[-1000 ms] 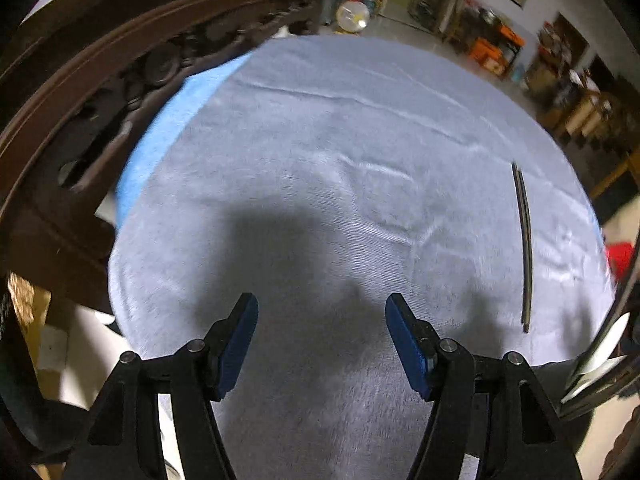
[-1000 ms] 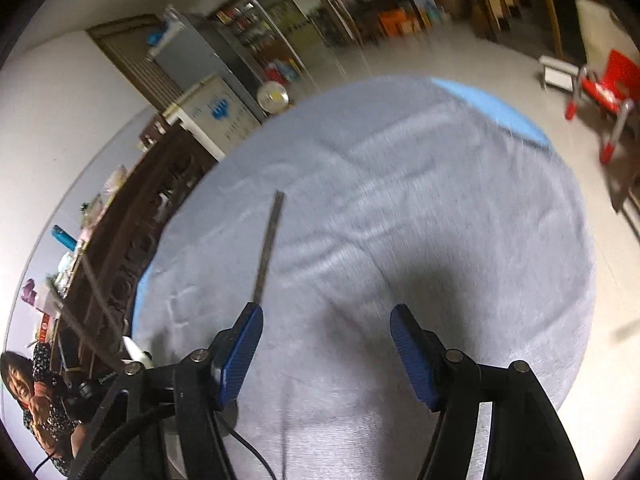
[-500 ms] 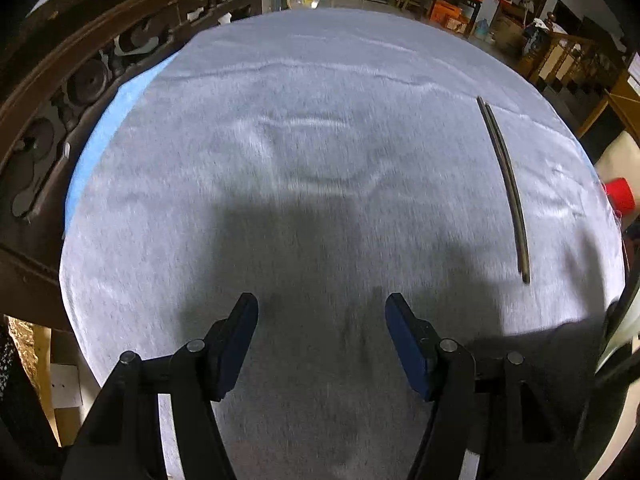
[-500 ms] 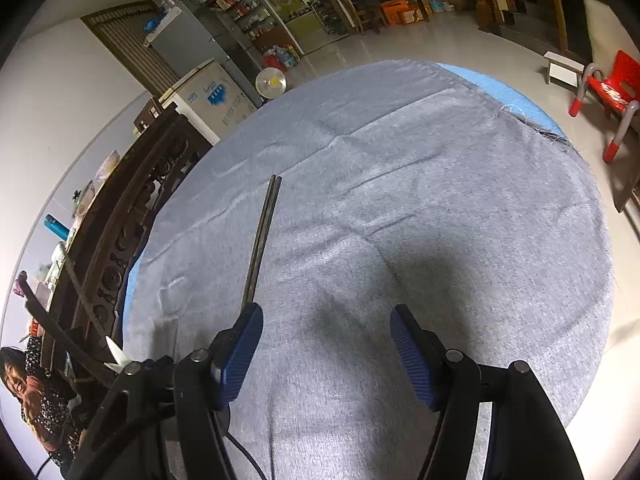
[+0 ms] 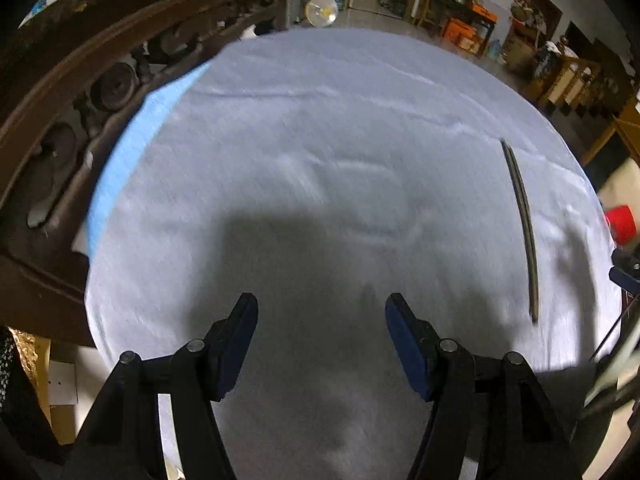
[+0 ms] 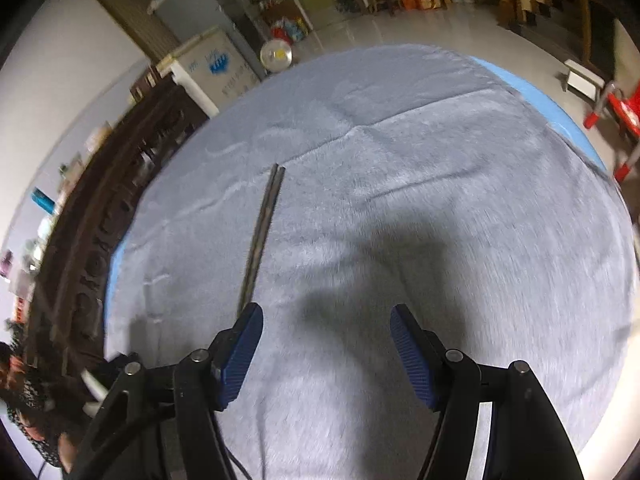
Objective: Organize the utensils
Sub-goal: 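Lower the right tool onto a chopstick and close on it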
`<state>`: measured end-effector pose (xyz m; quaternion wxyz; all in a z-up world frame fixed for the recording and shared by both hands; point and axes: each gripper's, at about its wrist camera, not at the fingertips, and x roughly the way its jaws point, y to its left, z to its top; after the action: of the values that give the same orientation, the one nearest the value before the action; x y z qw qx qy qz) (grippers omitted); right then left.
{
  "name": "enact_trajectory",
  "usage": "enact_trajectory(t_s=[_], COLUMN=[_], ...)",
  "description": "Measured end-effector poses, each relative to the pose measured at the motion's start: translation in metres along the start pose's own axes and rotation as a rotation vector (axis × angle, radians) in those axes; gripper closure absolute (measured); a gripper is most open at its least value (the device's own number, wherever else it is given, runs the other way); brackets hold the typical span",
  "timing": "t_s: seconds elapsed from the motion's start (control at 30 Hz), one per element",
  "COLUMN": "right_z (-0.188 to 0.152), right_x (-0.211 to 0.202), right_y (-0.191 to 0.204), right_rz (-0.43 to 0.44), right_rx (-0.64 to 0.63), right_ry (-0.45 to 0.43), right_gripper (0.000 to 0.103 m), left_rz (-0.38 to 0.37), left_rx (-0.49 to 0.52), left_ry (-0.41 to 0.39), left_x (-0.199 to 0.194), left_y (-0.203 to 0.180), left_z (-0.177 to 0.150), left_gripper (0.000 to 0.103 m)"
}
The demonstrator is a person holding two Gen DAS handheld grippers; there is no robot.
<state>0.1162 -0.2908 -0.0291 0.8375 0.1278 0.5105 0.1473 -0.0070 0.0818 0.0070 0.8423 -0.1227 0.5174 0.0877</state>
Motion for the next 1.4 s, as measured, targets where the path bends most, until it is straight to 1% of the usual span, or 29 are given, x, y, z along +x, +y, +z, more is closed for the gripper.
enact_trajectory(t_s=[0.07,0.2,0.27,0.3,0.43,0.53,0.57,0.6,0.63,0.67,0.7,0.73,0.77,0.83,0.87,0.93,0.97,1.03,1.07,1.1,1.13,1.17,1.2,1.23,1.27,1.33,1.4], right_z=[0.02,0.053,0.068,0.072,0.086,0.09,0.09,0.091,0.094,0.098,0.101,0.103,0.103,0.101,0.1,0.096,0.093,0.092,0.091,0.091,0.092,0.096,0.099,0.101,0.101,0.099,0.096], right_x=[0.019,0.06,0.083,0.091,0.132,0.147,0.15,0.148,0.14,0.13,0.125,0.122,0.124,0.128,0.133,0.146,0.151,0.154,0.155,0.156,0.155,0.149,0.146,0.142,0.141,0.144,0.147], right_y=[0.012,0.041,0.056,0.061,0.084,0.107,0.118,0.124,0.126,0.124,0.121,0.114,0.108,0.098,0.093,0.091,0.093,0.103,0.108,0.117,0.119,0.118,0.116,0.111,0.107,0.1,0.094], right_rz=[-0.032,-0.067,-0.086,-0.106,-0.266,-0.308,-0.263,-0.162,-0.044,0.009,-0.006,-0.072,-0.142,-0.23,-0.271,-0.311,-0.33,-0.355,-0.337,-0.227,-0.141,-0.037,-0.042,-0.1,-0.167,-0.239,-0.268], right_rx=[-0.052,-0.155,-0.194,-0.211,-0.313,-0.383,-0.403,-0.387,-0.345,-0.295,-0.275,-0.267,-0.279,-0.299,-0.309,-0.323,-0.337,-0.368,-0.381,-0.376,-0.348,-0.282,-0.259,-0.251,-0.271,-0.303,-0.3], right_ry=[0.033,0.107,0.159,0.171,0.261,0.281,0.303,0.315,0.293,0.248,0.224,0.213,0.227,0.24,0.263,0.307,0.313,0.313,0.321,0.349,0.36,0.343,0.319,0.282,0.27,0.285,0.308], right_gripper=[0.033,0.033,0.033,0.033,0.032,0.032,0.032,0.034,0.034,0.034,0.033,0.033,0.033,0.033,0.033,0.031,0.029,0.029,0.029,0.031,0.031,0.031,0.031,0.03,0.03,0.03,0.03], left_rz=[-0.006,0.003,-0.003,-0.005,-0.002,0.001,-0.005,-0.01,-0.011,-0.012,-0.013,-0.013,-0.015,-0.025,-0.027,-0.028,-0.029,-0.026,-0.025,-0.025,-0.024,-0.025,-0.025,-0.024,-0.027,-0.032,-0.032], left_rx=[-0.006,0.003,-0.005,-0.005,-0.001,0.01,0.012,0.015,0.017,0.021,0.025,0.031,0.035,0.041,0.044,0.05,0.052,0.061,0.066,0.068,0.071,0.074,0.074,0.074,0.075,0.081,0.085], left_ry=[-0.003,-0.008,-0.002,-0.002,0.004,0.001,0.001,0.0,-0.002,-0.006,-0.008,-0.008,-0.008,-0.014,-0.014,-0.011,-0.012,-0.012,-0.01,-0.01,-0.008,-0.007,-0.008,-0.009,-0.008,-0.005,0.005], left_x=[0.002,0.008,0.015,0.014,0.021,0.026,0.027,0.03,0.031,0.032,0.033,0.034,0.035,0.034,0.035,0.036,0.035,0.035,0.036,0.036,0.037,0.037,0.037,0.037,0.037,0.039,0.043], left_y=[0.003,0.002,0.004,0.005,0.007,0.006,0.005,0.003,0.001,0.0,-0.002,-0.004,-0.006,-0.01,-0.012,-0.014,-0.015,-0.018,-0.02,-0.021,-0.022,-0.023,-0.025,-0.025,-0.026,-0.027,-0.028], left_z=[0.01,0.022,0.03,0.028,0.037,0.043,0.047,0.051,0.053,0.056,0.058,0.061,0.063,0.066,0.067,0.069,0.069,0.07,0.071,0.071,0.073,0.075,0.076,0.077,0.078,0.079,0.081], left_gripper=[0.036,0.036,0.036,0.036,0.036,0.036,0.036,0.036,0.036,0.036,0.036,0.036,0.036,0.036,0.036,0.036,0.036,0.036,0.036,0.036,0.036,0.036,0.036,0.036,0.036,0.036,0.036])
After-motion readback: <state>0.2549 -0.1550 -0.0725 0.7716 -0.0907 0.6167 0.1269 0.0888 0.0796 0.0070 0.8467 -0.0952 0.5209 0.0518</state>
